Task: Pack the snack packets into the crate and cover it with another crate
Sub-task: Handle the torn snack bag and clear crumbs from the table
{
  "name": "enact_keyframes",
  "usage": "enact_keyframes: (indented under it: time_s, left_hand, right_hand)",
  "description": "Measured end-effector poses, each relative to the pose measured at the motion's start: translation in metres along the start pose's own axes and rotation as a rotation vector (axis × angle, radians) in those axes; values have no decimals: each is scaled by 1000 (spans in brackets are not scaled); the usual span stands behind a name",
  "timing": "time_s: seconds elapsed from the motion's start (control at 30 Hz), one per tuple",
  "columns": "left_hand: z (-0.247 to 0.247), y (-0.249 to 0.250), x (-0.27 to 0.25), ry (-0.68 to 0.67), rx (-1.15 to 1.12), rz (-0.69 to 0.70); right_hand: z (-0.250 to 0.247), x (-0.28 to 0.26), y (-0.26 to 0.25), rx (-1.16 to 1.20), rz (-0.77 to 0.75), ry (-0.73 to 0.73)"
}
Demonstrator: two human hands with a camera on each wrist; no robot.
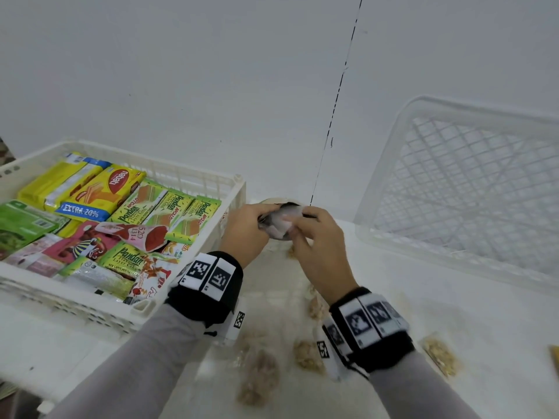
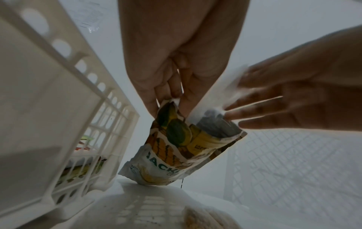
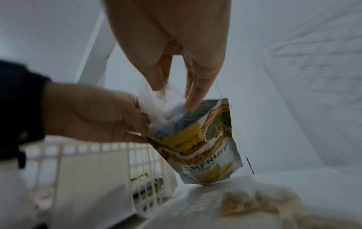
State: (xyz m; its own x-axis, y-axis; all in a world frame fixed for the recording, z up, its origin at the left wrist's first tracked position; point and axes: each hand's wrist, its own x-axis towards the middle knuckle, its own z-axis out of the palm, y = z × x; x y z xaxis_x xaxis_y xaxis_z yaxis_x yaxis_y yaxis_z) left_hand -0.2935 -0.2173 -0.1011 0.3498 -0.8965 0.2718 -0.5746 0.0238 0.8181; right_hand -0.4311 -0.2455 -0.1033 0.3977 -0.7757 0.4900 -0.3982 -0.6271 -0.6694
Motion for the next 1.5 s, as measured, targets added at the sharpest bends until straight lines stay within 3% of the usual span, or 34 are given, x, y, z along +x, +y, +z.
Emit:
enact_keyframes:
  time_s: [0.13,0.33,0.47,0.7,0.77,0.83,0.9,0.93,1.03,1.13,1.3,1.5]
  left_hand:
    - [0,-1,-7,-95,87,24]
    - [-4,1,-30,-121,143,30]
    - [-8,7,-49,-97,-17,11]
    - [-10,15,-70,-53,-598,-249]
    - [-9,13,-71,-28,-623,-279]
    - [-7,13,-71,6,-622,-299]
    - [-5,12,-71,33,-614,-301]
    - [-5,12,-71,46,-612,-302]
    - [-5,15,-72,46,-622,-300]
    - [-2,19,-75,-19,-666,-315]
    - [2,21,-83,-99,-665,-364]
    - [-4,18,-90,-80,-671,-401]
  right_hand:
    - [-20,-22,-3,324,245,132]
    - [-41,-34,1,1005,672,142]
    - [-44,-41,7,1042,753,143]
    - [-48,-44,16,1016,870,190]
    - [-45,-47,15,943,864,243]
    - [-41,-52,15,638,780,335]
    - [-39,-58,10,409,578,399]
    - [-38,-61,6,372,471,360]
    - [-33,-70,-7,413,305,72]
    - [-27,-75,-11,475,348,-157]
    - [-27,-74,-14,553,332,-206]
    - [-25,-75,-11,638,297,-269]
